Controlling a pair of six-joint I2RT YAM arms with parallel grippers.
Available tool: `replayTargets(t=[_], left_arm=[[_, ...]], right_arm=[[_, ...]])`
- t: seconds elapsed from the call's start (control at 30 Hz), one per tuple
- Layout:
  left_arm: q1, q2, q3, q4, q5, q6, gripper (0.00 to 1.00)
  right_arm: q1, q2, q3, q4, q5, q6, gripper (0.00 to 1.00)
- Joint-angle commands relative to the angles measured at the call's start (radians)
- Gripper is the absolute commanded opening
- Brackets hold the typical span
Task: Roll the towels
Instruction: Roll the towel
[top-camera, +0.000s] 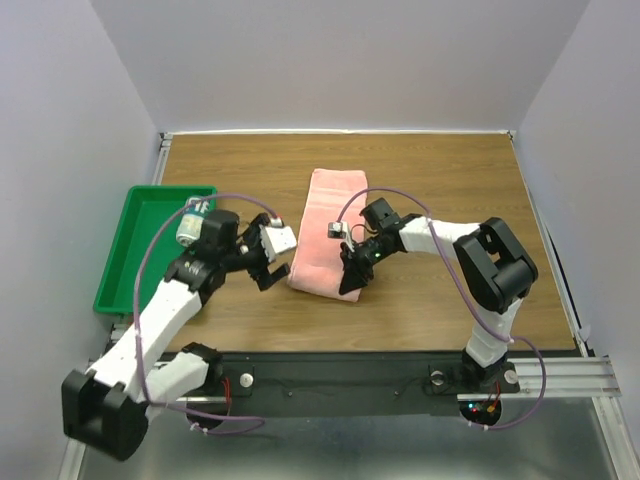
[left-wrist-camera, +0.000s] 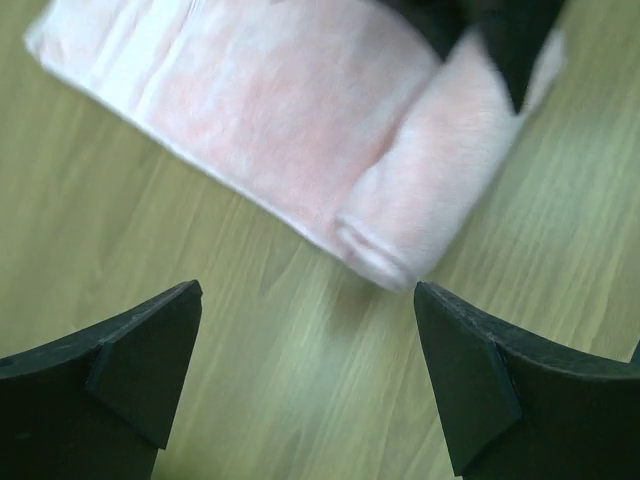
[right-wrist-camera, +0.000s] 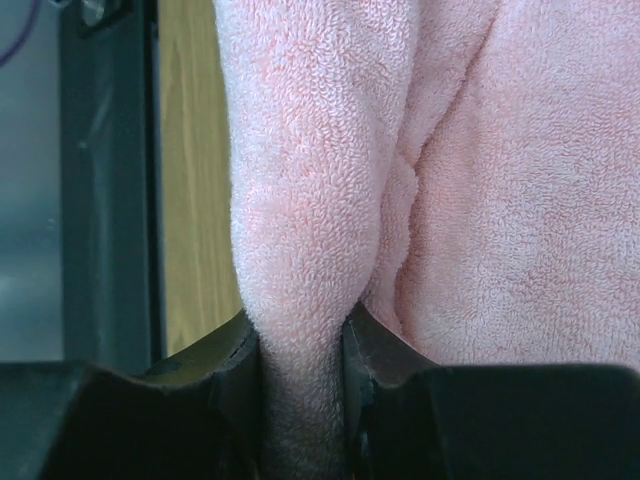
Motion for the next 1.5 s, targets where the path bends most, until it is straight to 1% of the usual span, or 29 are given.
replayTargets(t=[0.0, 0.03, 0.07, 0.17, 0.2, 0.3, 0.4, 0.47, 0.53, 0.6, 0.67, 0.7, 0.73, 0.77, 0.8, 0.87, 1.03, 1.07, 1.13, 1.17, 1.2, 1.23, 1.27, 1.3, 1.33, 1.37, 1.4, 1.47], left_arm=[[-0.144, -0.154, -0.127, 0.097, -0.151, 0.155, 0.99], [-0.198, -0.176, -0.153, 0.105, -0.188, 0.176, 0.99], [-0.282, -0.191, -0.199, 0.140, -0.259, 0.204, 0.99], [-0.393, -0.216, -0.254, 0.205, -0.376, 0.238, 0.99], [-0.454, -0.196, -0.270, 0.235, -0.393, 0.248, 0.99], [-0.545, -0.119, -0.262, 0.263, -0.433, 0.272, 0.99], [-0.605, -0.050, -0.271, 0.317, -0.466, 0.310, 0.99], [-0.628, -0.020, -0.313, 0.427, -0.501, 0.340, 0.99], [-0.669, 0.004, -0.342, 0.467, -0.522, 0.376, 0.99], [-0.689, 0.039, -0.394, 0.514, -0.544, 0.408, 0.99], [-0.703, 0.073, -0.428, 0.568, -0.600, 0.425, 0.99], [-0.705, 0.117, -0.454, 0.618, -0.625, 0.426, 0.99], [-0.711, 0.145, -0.466, 0.636, -0.648, 0.428, 0.99], [-0.726, 0.174, -0.485, 0.692, -0.706, 0.437, 0.99], [-0.729, 0.226, -0.491, 0.731, -0.740, 0.434, 0.99], [-0.729, 0.267, -0.488, 0.775, -0.791, 0.416, 0.99], [-0.740, 0.321, -0.469, 0.814, -0.779, 0.384, 0.99], [-0.743, 0.326, -0.466, 0.814, -0.771, 0.384, 0.96], [-0.749, 0.332, -0.457, 0.794, -0.748, 0.379, 0.83], [-0.751, 0.327, -0.448, 0.768, -0.731, 0.374, 0.74], [-0.752, 0.312, -0.427, 0.709, -0.713, 0.359, 0.54], [-0.752, 0.304, -0.411, 0.665, -0.663, 0.348, 0.42], [-0.752, 0.298, -0.376, 0.572, -0.635, 0.336, 0.39], [-0.752, 0.295, -0.355, 0.521, -0.607, 0.324, 0.37], [-0.752, 0.292, -0.332, 0.463, -0.525, 0.308, 0.36], [-0.752, 0.297, -0.312, 0.409, -0.494, 0.305, 0.33], [-0.752, 0.310, -0.280, 0.328, -0.463, 0.299, 0.32], [-0.751, 0.332, -0.243, 0.257, -0.402, 0.261, 0.29]], right_arm=[[-0.009, 0.107, 0.039, -0.149, -0.050, 0.007, 0.01], [-0.010, 0.129, 0.068, -0.169, -0.054, -0.002, 0.01], [-0.010, 0.149, 0.084, -0.204, -0.054, -0.022, 0.02], [-0.010, 0.226, 0.142, -0.264, -0.051, -0.053, 0.02], [-0.010, 0.258, 0.153, -0.296, -0.048, -0.066, 0.03], [-0.015, 0.290, 0.191, -0.347, -0.055, -0.083, 0.05], [-0.018, 0.333, 0.240, -0.408, -0.054, -0.117, 0.05], [-0.019, 0.374, 0.282, -0.466, -0.044, -0.155, 0.05], [-0.024, 0.407, 0.308, -0.512, -0.052, -0.184, 0.05], [-0.032, 0.453, 0.343, -0.595, -0.069, -0.238, 0.05], [-0.033, 0.479, 0.385, -0.644, -0.074, -0.272, 0.05], [-0.033, 0.493, 0.394, -0.687, -0.075, -0.305, 0.05], [-0.033, 0.500, 0.411, -0.703, -0.072, -0.318, 0.05], [-0.033, 0.506, 0.415, -0.729, -0.067, -0.338, 0.05], [-0.033, 0.522, 0.421, -0.741, -0.055, -0.349, 0.05], [-0.033, 0.534, 0.434, -0.776, -0.046, -0.375, 0.05], [-0.033, 0.565, 0.448, -0.833, -0.040, -0.418, 0.05], [-0.033, 0.566, 0.449, -0.839, -0.038, -0.421, 0.05], [-0.035, 0.562, 0.451, -0.839, -0.040, -0.421, 0.05], [-0.038, 0.556, 0.452, -0.838, -0.043, -0.418, 0.05], [-0.042, 0.554, 0.461, -0.838, -0.052, -0.409, 0.05], [-0.051, 0.554, 0.470, -0.835, -0.052, -0.392, 0.06], [-0.058, 0.551, 0.484, -0.832, -0.048, -0.381, 0.10], [-0.067, 0.550, 0.497, -0.830, -0.043, -0.372, 0.16], [-0.085, 0.546, 0.530, -0.830, -0.038, -0.361, 0.21], [-0.099, 0.543, 0.550, -0.827, -0.035, -0.344, 0.33], [-0.111, 0.533, 0.567, -0.820, -0.029, -0.308, 0.40], [-0.153, 0.513, 0.631, -0.818, -0.018, -0.274, 0.57]])
